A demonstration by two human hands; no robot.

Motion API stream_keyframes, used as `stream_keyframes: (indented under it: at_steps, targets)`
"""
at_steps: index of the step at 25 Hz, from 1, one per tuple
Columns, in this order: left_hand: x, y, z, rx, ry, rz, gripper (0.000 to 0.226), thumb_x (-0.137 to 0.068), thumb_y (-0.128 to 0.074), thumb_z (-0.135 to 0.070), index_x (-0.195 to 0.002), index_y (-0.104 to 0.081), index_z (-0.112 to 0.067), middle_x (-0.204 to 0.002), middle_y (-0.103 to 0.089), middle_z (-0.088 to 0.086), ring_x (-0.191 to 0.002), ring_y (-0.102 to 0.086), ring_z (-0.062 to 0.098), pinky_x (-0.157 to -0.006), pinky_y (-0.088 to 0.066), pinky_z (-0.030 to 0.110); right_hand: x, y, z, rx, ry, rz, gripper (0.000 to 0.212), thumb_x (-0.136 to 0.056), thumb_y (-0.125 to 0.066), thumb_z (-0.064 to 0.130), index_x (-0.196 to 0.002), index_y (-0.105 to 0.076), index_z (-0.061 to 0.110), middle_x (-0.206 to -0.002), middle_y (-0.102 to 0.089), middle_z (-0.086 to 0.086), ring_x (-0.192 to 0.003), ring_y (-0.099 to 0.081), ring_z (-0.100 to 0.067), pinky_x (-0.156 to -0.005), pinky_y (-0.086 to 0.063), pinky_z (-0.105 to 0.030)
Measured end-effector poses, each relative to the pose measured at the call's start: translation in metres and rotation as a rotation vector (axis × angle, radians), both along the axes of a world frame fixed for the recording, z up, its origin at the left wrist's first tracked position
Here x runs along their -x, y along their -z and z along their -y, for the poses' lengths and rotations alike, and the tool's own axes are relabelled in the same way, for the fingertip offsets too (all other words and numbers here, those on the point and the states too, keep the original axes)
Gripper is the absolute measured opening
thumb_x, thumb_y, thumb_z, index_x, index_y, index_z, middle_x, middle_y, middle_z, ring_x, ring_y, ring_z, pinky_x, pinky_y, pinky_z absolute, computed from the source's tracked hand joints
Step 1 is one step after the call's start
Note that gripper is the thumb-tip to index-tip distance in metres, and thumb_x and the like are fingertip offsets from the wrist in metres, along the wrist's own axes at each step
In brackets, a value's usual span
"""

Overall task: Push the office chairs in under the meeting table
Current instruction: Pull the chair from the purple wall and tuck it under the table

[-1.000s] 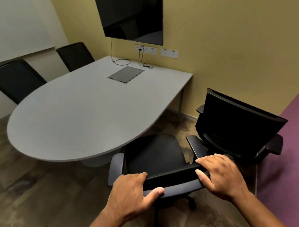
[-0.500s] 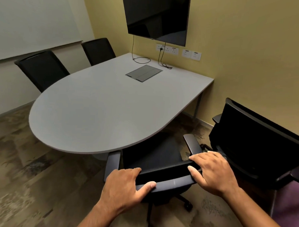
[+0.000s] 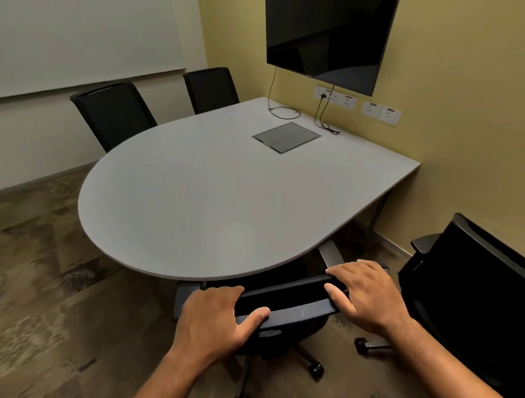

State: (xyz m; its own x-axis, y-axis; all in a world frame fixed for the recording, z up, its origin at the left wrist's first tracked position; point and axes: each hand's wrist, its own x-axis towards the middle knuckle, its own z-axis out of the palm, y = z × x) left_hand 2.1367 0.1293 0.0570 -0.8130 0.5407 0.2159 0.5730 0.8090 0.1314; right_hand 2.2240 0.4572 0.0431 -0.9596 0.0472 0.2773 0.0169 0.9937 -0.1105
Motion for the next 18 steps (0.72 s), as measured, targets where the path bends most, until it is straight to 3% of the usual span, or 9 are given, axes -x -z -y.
stream_keyframes:
  at_steps: [4,8,12,18]
  targets:
    - [0.036,-0.002,0.005,0.004,-0.034,-0.004,0.087,-0.090,-0.016,-0.098,-0.095,-0.074,-0.034,-0.082,-0.075,-0.014,-0.079,-0.071,0.011,-0.071,-0.056,0.035,0.049,-0.004,0.003,-0.015,-0.052,0.002,0.059,-0.103,-0.035,0.062,-0.124,-0.075,0.024,-0.117,-0.079,0.004,-0.109,-0.070,-0.021,-0.100,-0.049,-0.045]
    - [0.060,-0.002,0.006,0.032,-0.084,0.021,0.093,-0.091,-0.014,-0.096,-0.102,-0.078,-0.030,-0.090,-0.080,-0.010,-0.084,-0.073,0.015,-0.084,-0.058,0.040,0.085,-0.004,0.001,-0.033,-0.074,-0.021,0.057,-0.102,-0.037,0.060,-0.118,-0.077,0.025,-0.109,-0.080,0.005,-0.100,-0.072,-0.021,-0.091,-0.050,-0.042]
    - [0.062,0.003,-0.008,0.051,-0.119,0.018,0.095,-0.090,-0.007,-0.097,-0.096,-0.076,-0.032,-0.083,-0.076,-0.013,-0.078,-0.069,0.011,-0.080,-0.058,0.038,0.096,0.002,-0.019,-0.036,-0.104,-0.062,0.054,-0.102,-0.040,0.059,-0.116,-0.078,0.024,-0.108,-0.081,0.004,-0.098,-0.073,-0.021,-0.089,-0.053,-0.043]
    - [0.057,-0.005,-0.035,0.021,-0.208,0.047,0.081,-0.094,-0.018,-0.090,-0.079,-0.067,-0.027,-0.070,-0.067,-0.011,-0.068,-0.063,0.012,-0.073,-0.057,0.037,0.124,-0.003,-0.045,-0.030,-0.142,-0.071,0.052,-0.100,-0.040,0.056,-0.110,-0.079,0.023,-0.100,-0.081,0.003,-0.092,-0.073,-0.023,-0.085,-0.055,-0.041]
